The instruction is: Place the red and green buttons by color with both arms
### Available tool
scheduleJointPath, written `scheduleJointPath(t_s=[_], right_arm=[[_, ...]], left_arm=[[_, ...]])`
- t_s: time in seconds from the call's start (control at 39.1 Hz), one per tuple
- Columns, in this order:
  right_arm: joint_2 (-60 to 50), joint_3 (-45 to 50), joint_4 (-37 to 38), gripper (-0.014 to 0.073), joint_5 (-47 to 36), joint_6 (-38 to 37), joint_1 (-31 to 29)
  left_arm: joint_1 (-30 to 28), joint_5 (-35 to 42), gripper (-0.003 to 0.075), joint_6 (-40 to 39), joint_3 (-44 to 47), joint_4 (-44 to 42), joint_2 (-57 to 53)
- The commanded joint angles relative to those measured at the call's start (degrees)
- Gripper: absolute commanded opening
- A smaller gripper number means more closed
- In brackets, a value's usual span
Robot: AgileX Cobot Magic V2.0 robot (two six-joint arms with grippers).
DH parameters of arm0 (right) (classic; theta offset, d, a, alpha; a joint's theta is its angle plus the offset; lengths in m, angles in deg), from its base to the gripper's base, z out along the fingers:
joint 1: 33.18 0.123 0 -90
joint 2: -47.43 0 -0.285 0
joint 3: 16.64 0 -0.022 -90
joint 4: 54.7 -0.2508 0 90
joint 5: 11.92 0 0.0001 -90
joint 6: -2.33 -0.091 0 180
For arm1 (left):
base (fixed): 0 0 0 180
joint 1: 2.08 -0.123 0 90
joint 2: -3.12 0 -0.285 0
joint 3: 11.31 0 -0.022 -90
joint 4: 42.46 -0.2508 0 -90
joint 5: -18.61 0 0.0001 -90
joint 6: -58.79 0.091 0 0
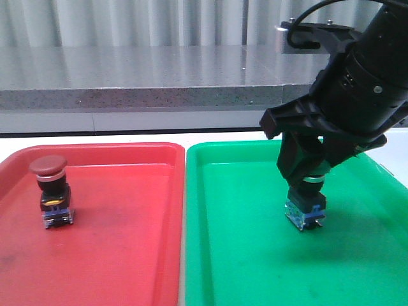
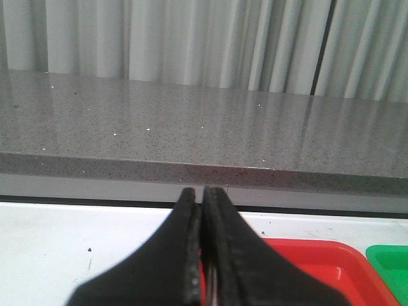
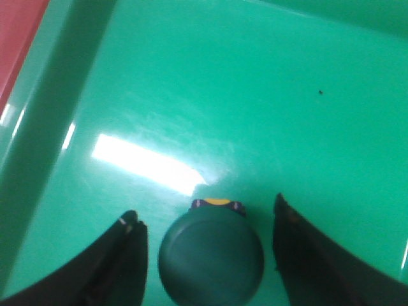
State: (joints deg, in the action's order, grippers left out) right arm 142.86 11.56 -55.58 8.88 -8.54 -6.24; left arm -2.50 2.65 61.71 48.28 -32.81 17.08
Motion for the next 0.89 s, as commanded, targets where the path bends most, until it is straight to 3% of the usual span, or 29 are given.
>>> scheduleJointPath(t_s=[0.0, 0.18, 0.31, 0.41, 0.59, 0.66, 0.87], right_arm=[[-2.7, -1.8, -1.4, 0.0536, -1.9, 0.0, 0.0], [-9.0, -4.9, -2.4, 0.0551, 1.6, 0.0, 0.0], [-15.5, -8.9, -2.1, 0.0516, 1.8, 0.0, -0.8], [-19.0, -11.5, -0.4, 0.0393, 1.5, 0.0, -2.8], [-25.0, -12.0, 3.1, 0.0017, 3.3, 0.0, -8.6], [-27.9, -11.1, 4.6, -0.0093, 3.9, 0.0, -10.5], [-38.3, -2.8, 7.4, -0.0121, 3.9, 0.0, -12.2]], left_arm=[[-0.2, 4.8, -0.0020, -0.2, -1.4, 0.2, 0.6], [-0.2, 4.8, -0.0020, -0.2, -1.4, 0.2, 0.6], [-0.2, 4.8, -0.0020, -0.2, -1.4, 0.2, 0.6], [-0.2, 4.8, -0.0020, -0.2, -1.4, 0.2, 0.6], [-0.2, 4.8, -0.0020, -0.2, -1.4, 0.2, 0.6], [-0.2, 4.8, -0.0020, -0.2, -1.4, 0.2, 0.6], [-0.2, 4.8, -0.0020, -0.2, -1.4, 0.2, 0.6]])
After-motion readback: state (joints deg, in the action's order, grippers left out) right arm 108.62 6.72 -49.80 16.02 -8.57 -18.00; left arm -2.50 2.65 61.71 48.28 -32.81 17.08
